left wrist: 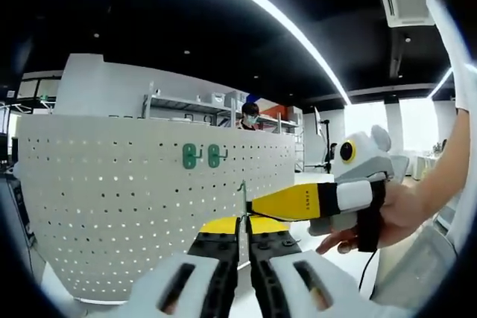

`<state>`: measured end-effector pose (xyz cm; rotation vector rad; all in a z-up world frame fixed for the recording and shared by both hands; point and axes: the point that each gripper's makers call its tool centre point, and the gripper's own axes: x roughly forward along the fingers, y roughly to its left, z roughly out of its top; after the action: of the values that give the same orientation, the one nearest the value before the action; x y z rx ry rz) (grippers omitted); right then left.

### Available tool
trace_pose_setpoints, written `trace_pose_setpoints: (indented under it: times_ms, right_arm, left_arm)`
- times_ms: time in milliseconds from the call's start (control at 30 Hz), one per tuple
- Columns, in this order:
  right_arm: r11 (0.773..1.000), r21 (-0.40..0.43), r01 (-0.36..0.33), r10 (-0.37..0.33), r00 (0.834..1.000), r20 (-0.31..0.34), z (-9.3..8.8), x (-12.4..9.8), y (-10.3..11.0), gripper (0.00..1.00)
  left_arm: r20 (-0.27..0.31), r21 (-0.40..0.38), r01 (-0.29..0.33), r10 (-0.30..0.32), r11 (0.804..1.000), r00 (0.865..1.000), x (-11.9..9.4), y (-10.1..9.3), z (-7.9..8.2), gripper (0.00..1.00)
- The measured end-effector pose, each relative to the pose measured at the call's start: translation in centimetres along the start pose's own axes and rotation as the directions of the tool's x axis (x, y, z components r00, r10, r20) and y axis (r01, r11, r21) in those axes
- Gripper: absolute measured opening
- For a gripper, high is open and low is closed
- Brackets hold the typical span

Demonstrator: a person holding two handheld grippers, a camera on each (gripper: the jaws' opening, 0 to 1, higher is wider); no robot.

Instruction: Insert the hook assembly into the mounting plate slot until the hook locks in place.

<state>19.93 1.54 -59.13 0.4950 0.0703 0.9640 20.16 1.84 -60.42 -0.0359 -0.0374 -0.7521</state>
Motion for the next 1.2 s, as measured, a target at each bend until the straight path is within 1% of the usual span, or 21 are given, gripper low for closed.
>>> trace_pose_setpoints:
  times_ms: [233,500,700,733,767,800,833,933,1033,1100,1200]
  right_arm:
    - [0.999,0.052,0.013,-0.013,1.0,0.012,0.1,-0.1,-0.3,0.01]
    - [0.999,0.036,0.018,-0.019,1.0,0.007,0.1,-0.1,-0.2,0.01]
    - [0.999,0.041,0.02,-0.02,1.0,-0.001,-0.1,-0.2,-0.2,0.0]
    - [0.999,0.031,0.02,-0.019,1.0,-0.002,0.0,-0.2,-0.1,0.0]
    - [0.999,0.029,0.018,-0.018,1.0,-0.001,0.0,-0.2,-0.1,0.0]
    - [0.999,0.03,0.017,-0.017,1.0,0.0,0.1,-0.2,-0.1,0.0]
    - [0.999,0.028,0.018,-0.018,1.0,0.0,0.1,-0.2,-0.1,0.0]
    - [0.999,0.03,0.017,-0.017,1.0,-0.008,0.0,-0.2,-0.1,0.0]
    - [0.999,0.035,0.018,-0.017,1.0,-0.011,-0.1,-0.3,-0.2,0.0]
    - [0.999,0.034,0.017,-0.017,1.0,-0.017,-0.3,-0.4,-0.2,0.0]
    - [0.999,0.036,0.015,-0.015,1.0,-0.021,-0.5,-0.4,-0.2,0.01]
  left_arm:
    - [0.005,-0.003,0.003,-0.003,1.0,1.0,0.1,-0.2,0.0,0.03]
    - [0.002,-0.003,0.0,0.0,1.0,1.0,0.1,-0.1,-0.1,0.03]
    - [-0.007,-0.021,0.003,-0.004,1.0,1.0,0.1,-0.2,-0.2,0.06]
    - [-0.014,-0.015,0.004,-0.005,1.0,1.0,0.1,-0.2,-0.3,0.08]
    - [-0.02,-0.009,0.004,-0.004,1.0,1.0,0.1,-0.3,-0.4,0.13]
    - [-0.035,-0.003,-0.001,0.001,1.0,0.999,0.2,-0.2,-0.7,0.21]
    - [-0.041,-0.004,-0.006,0.006,1.0,0.999,0.2,-0.2,-0.9,0.27]
    - [-0.048,-0.01,-0.014,0.013,1.0,0.999,0.1,0.0,-1.1,0.38]
    - [-0.062,-0.021,-0.019,0.018,1.0,0.998,0.2,0.2,-1.4,0.54]
    - [-0.071,-0.019,-0.023,0.022,1.0,0.997,0.3,0.2,-1.6,0.63]
    - [-0.083,-0.024,-0.025,0.022,0.999,0.996,0.4,0.3,-1.9,0.71]
